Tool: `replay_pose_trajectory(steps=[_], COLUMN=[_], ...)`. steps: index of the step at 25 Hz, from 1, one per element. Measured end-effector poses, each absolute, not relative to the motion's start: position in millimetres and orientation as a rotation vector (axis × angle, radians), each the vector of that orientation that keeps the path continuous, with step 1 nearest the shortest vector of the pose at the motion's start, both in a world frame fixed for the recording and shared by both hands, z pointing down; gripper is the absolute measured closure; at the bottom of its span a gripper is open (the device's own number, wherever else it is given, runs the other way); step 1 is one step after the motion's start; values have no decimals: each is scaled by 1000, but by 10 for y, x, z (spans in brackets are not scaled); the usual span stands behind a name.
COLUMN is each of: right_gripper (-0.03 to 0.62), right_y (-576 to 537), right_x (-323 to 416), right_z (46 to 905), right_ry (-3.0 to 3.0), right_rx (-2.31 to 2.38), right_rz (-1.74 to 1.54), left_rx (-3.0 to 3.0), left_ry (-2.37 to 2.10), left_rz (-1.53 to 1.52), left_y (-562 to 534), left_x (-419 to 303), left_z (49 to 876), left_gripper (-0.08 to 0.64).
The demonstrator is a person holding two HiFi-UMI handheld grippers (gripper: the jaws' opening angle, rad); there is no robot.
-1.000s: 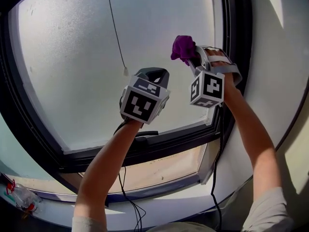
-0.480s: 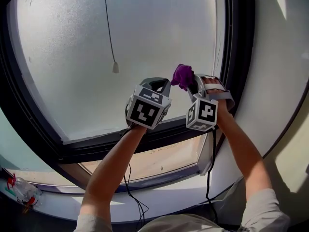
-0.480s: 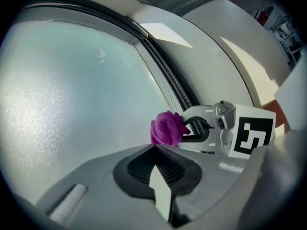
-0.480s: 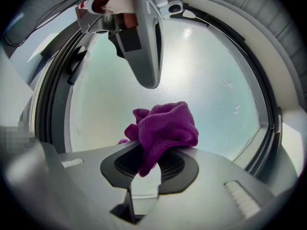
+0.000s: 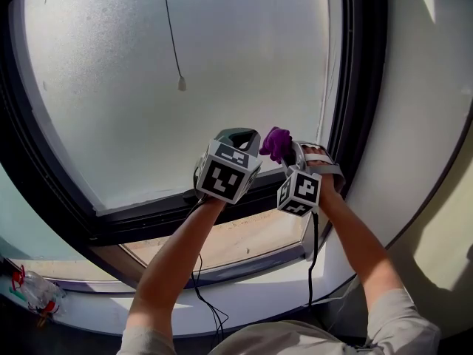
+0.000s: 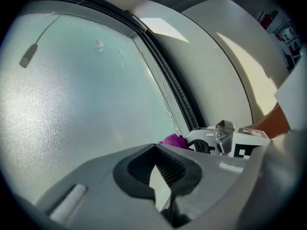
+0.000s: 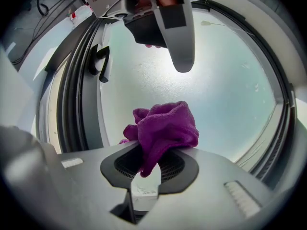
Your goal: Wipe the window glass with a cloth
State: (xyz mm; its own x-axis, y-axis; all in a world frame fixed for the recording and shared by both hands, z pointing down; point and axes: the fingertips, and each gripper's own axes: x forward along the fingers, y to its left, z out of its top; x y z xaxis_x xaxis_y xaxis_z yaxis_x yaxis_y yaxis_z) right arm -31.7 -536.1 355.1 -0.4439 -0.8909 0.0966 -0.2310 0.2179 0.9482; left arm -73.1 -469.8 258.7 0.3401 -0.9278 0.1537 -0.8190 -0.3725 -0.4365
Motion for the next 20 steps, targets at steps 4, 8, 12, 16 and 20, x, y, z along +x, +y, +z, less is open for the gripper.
replay_pose_trajectory(steps=[4,8,12,16,20], right_gripper=[488,488,486,486,486], right_y=[-5368,-5367,-5325,-5451,-5549], right_x=[-300,-273,-264,-240,-81], right_z=[3833,4041,4066,4063,4052], right_ry=[-1803,-1800,-1897,-2032,-2145], right_rx=[996,956,994,1106,1212], right_rz=[-1174,-1070,-866,-654,-393], left_rx=[-2344,-2360,-2382,-2407,-2426], left_ry=[1541,1519,1469,1404,1344], left_rz=[-572,-591,-607,-610,-614], left_y=[-4651,-4603,-4580,-4532,-4498], left_x=[-743,-777,-736,-673,-578], left_z=[2681,2753,2826,2877,2908], left_gripper=[558,558,558,558,558])
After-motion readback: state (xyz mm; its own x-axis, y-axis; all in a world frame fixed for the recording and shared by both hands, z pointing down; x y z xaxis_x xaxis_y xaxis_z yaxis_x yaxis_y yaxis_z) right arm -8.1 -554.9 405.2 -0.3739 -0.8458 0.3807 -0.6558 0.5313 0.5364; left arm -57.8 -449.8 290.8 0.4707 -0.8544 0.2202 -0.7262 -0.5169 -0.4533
